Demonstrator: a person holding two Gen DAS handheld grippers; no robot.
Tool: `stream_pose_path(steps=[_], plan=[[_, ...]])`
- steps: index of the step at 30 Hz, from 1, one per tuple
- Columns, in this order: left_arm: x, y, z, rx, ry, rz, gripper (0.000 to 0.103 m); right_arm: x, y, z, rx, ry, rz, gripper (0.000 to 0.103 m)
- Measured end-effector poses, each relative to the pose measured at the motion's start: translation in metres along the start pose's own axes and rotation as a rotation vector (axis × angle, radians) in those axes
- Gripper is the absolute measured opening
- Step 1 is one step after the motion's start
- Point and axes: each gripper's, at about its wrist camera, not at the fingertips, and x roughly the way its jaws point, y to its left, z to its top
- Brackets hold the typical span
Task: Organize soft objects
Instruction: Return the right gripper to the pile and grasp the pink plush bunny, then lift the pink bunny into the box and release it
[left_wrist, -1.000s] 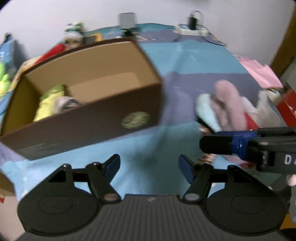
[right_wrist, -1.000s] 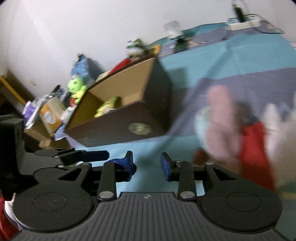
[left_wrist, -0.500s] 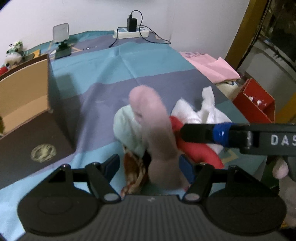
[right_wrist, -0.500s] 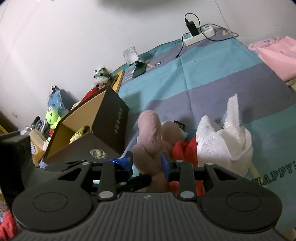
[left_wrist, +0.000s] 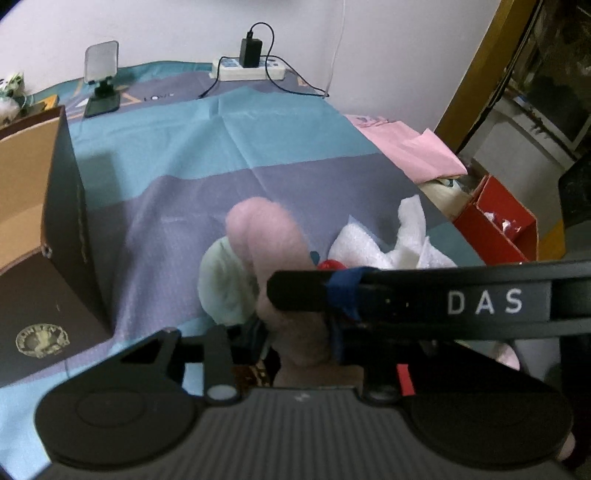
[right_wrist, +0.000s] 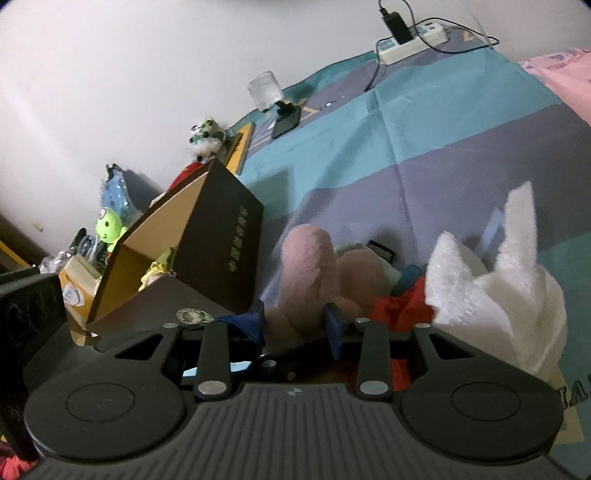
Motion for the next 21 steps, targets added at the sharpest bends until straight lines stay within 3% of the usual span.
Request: stream_pose_path(steps=[6, 14, 21], plan=[[-0.021, 0.005, 0.006, 0.011, -0.045, -0.04, 0.022, -0.018, 0.017, 0.001, -0.007, -0.047, 0.032, 0.017], [-0.088, 0.014, 0.026, 0.049, -0.195, -0.075, 0.017, -0.047, 0.071, 0.018, -0.109, -0.204, 0.104, 0.017], [-0.148, 0.041, 0.053, 0.093, -0.362, -0.004, 0.016, -0.032, 0.127, 0.047, -0.215, -0.325, 0.208, 0.017]])
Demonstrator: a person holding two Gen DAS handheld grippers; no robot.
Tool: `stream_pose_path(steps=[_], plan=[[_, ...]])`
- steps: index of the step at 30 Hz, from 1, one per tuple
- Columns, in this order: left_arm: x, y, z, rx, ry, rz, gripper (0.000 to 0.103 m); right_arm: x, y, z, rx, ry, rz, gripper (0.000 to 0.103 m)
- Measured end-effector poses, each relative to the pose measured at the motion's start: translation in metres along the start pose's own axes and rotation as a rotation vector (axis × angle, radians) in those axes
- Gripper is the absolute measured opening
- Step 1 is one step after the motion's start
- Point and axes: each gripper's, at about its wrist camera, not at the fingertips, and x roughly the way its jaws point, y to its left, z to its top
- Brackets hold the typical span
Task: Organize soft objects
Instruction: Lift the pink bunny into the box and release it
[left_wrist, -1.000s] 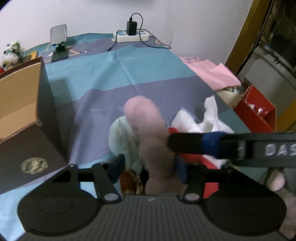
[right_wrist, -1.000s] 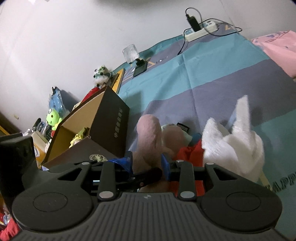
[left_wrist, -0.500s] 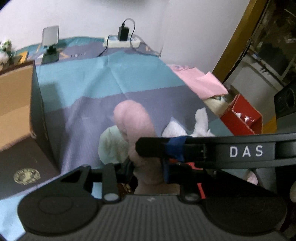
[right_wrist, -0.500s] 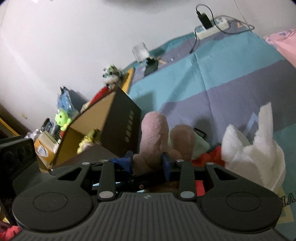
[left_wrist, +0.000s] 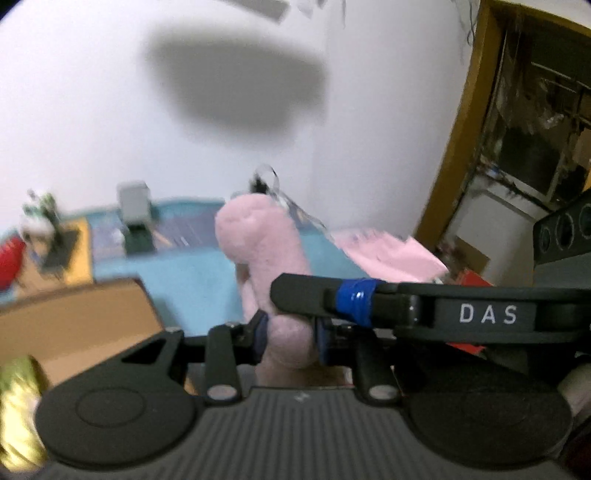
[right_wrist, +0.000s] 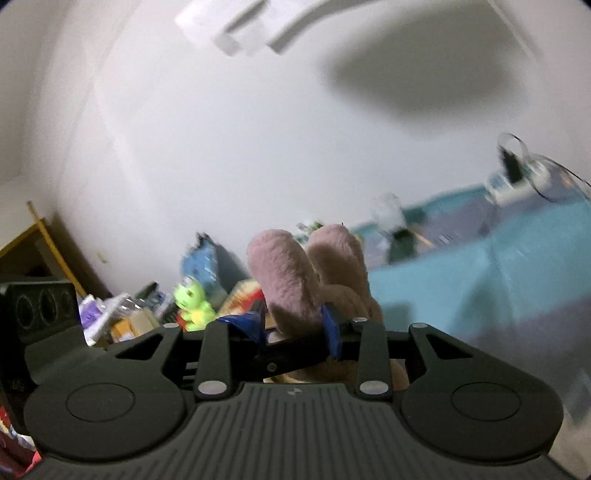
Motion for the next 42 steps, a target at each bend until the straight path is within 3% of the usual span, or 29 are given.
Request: stream_pose_path(steps=[7, 13, 18, 27, 32, 36, 37, 42], plan=[[-0.036, 0.051, 0.029, 0.039, -0.135, 0.126, 0.016, 0.058, 0.034, 0.02, -0.064, -0.066, 0.13, 0.017], [-0.03, 0.103, 0.021, 0.041, -0.111, 0.213, 0.016, 0.123, 0.046, 0.005, -0.077, 0.0, 0.12, 0.017], [-0.009, 0.15, 0.001, -0.028, -0.009, 0.242, 0.016, 0.163, 0.044, -0.021, -0.067, 0.108, 0.069, 0.017], [0.042, 0.198, -0.046, -0.204, 0.28, 0.185, 0.018, 0.204, 0.033, -0.059, 0.036, 0.388, -0.124, 0.017], [0.06, 0.211, -0.061, -0.247, 0.407, 0.24, 0.034, 0.213, 0.028, -0.072, 0.09, 0.438, -0.158, 0.017], [0.06, 0.218, -0.063, -0.238, 0.449, 0.295, 0.045, 0.214, 0.031, -0.074, 0.111, 0.457, -0.159, 0.017], [0.06, 0.221, -0.062, -0.231, 0.454, 0.312, 0.052, 0.215, 0.031, -0.074, 0.115, 0.458, -0.16, 0.017], [0.048, 0.226, -0.059, -0.239, 0.466, 0.367, 0.055, 0.211, 0.037, -0.07, 0.117, 0.426, -0.145, 0.017]])
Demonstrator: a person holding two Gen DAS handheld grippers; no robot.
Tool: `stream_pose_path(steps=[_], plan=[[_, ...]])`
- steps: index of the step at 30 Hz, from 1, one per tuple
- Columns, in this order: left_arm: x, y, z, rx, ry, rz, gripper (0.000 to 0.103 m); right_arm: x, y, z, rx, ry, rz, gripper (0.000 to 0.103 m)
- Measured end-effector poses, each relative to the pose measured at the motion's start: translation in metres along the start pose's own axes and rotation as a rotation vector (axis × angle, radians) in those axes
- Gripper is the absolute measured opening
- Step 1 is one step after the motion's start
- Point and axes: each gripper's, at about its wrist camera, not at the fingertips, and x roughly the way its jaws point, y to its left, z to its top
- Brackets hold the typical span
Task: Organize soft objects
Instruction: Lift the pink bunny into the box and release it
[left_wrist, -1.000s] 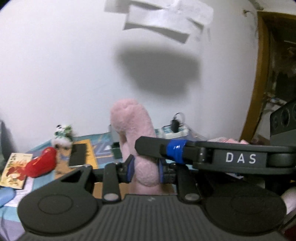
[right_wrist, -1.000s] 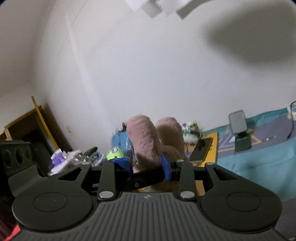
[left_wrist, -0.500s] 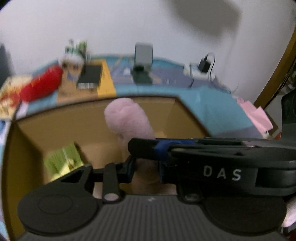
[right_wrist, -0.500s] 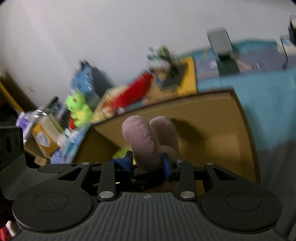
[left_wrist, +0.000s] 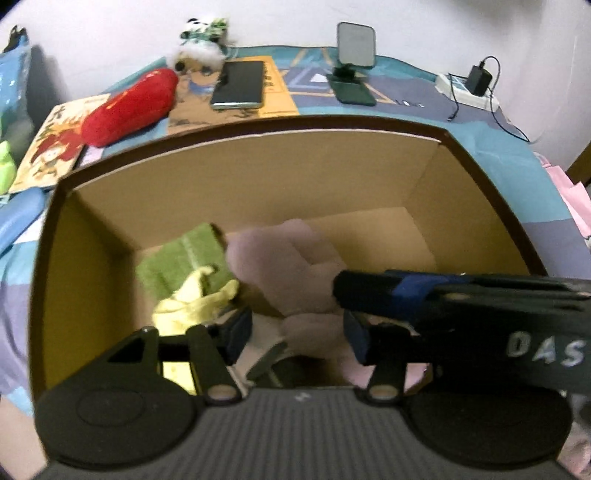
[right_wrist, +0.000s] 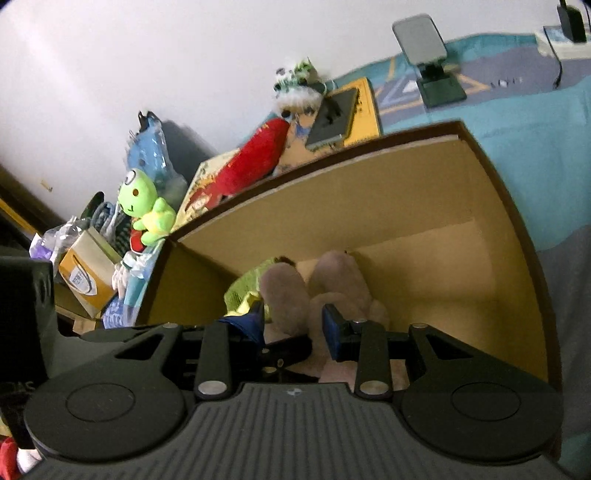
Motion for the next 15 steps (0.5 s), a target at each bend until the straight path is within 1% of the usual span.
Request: stream_pose_path(steps=[3, 8, 12, 15], plan=[[-0.008, 0.001, -0.003, 0.002, -0.005, 0.032, 0.055, -0.008, 0.008, -0.002, -0.055, -0.034, -0.03, 0.017], [-0.022, 0.003, -0.007, 0.012, -0.032, 0.129, 0.055, -0.018, 0.013, -0.007, -0.112, -0.068, -0.051, 0.017], [-0.036, 0.004, -0.014, -0.004, -0.047, 0.153, 0.055, -0.028, 0.014, -0.014, -0.146, -0.089, -0.059, 0.017], [-0.047, -0.002, -0.019, -0.001, -0.066, 0.176, 0.055, -0.037, 0.012, -0.018, -0.144, -0.094, -0.045, 0.017]])
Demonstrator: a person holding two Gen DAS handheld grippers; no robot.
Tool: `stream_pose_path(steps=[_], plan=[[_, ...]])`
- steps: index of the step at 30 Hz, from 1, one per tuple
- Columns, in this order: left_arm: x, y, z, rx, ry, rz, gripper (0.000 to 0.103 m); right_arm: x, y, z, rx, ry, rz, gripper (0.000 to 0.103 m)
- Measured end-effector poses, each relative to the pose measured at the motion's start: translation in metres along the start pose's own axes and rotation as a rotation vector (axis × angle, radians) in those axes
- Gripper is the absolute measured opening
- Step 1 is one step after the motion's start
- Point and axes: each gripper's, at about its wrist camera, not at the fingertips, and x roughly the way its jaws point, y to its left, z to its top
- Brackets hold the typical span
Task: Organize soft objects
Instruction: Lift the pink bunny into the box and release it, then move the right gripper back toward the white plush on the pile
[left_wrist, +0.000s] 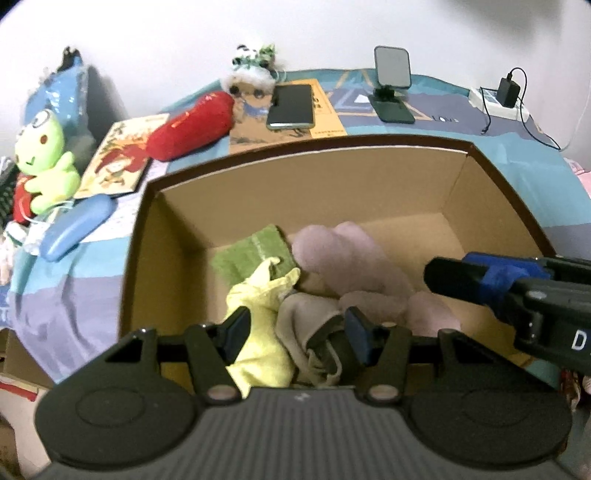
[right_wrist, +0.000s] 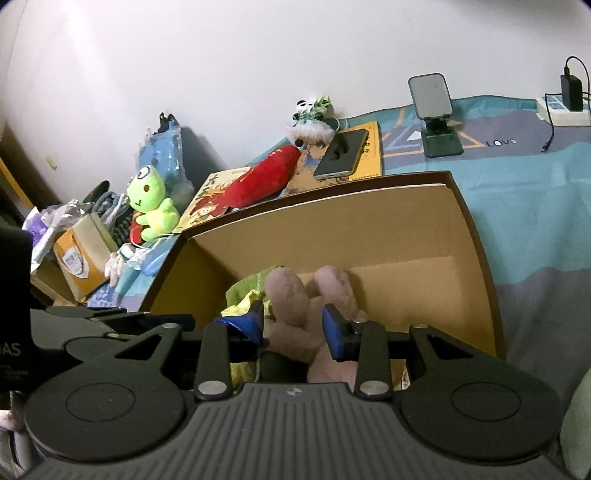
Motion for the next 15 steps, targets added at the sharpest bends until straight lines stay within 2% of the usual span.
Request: stream_pose_path(steps=[5, 15], plan=[[-0.021, -0.016, -0.009, 0.016, -0.035, 0.04, 0.057, -0.021, -0.003, -0.008, -0.007, -0.026, 0.018, 0.018], [-0.06, -0.057, -0.032, 0.035, -0.076, 0.07, 0.06, -0.068, -0.016, -0.029, -0.019, -0.048, 0.072, 0.018]])
